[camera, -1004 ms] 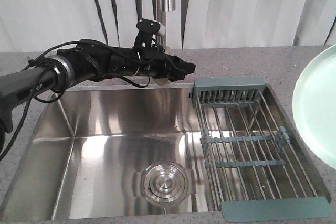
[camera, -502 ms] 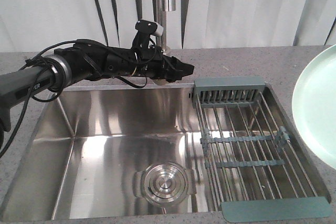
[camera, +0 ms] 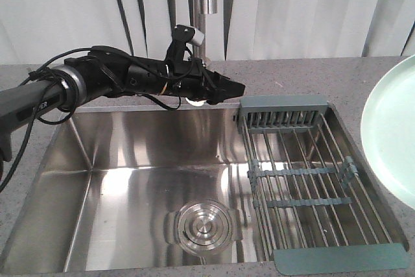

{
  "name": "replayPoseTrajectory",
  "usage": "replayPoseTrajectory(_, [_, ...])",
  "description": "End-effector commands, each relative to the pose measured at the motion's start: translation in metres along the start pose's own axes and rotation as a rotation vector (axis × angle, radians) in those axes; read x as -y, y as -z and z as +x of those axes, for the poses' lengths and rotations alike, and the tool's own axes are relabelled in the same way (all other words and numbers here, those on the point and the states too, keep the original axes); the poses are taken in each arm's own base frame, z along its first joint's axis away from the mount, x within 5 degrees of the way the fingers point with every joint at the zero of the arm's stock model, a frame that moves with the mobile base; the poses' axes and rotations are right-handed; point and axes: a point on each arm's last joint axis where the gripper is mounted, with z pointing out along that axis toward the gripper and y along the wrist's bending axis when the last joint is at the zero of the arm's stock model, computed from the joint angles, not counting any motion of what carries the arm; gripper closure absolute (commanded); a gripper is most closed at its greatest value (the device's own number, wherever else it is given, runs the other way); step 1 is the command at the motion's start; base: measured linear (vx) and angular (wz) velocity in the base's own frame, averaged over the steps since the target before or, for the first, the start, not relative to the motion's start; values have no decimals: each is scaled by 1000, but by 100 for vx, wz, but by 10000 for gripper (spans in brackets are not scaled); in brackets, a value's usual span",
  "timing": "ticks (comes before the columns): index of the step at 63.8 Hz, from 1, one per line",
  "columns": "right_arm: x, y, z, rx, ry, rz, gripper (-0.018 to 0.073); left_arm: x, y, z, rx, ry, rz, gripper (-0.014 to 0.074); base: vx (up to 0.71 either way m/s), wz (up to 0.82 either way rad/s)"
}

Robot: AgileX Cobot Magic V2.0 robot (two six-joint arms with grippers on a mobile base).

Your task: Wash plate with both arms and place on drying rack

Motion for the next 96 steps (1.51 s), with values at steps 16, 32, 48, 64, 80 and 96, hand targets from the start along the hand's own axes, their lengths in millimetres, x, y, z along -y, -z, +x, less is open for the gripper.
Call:
replayPoseTrajectory(16, [1,6,-11,92,4,14,563,39,8,-15,-46,-52,163,221,0,0])
replayPoseTrajectory(32, [1,6,-11,88,4,14,563,44,9,-13,-67,-47,211,221,0,0])
replayPoseTrajectory(48, [1,6,-11,86,4,14,563,54,24,-30,-29,-82,196,221,0,0])
replayPoseTrajectory(64, [1,6,-11,86,4,14,563,32,53,-41,14,16,124,221,0,0])
replayPoseTrajectory(80, [1,6,-11,86,4,14,563,-1,97,-43,24,123,111,308,0,0])
replayPoseTrajectory(96, [1,6,-11,86,4,14,563,-18,149,-35,-25,156,230,553,0,0])
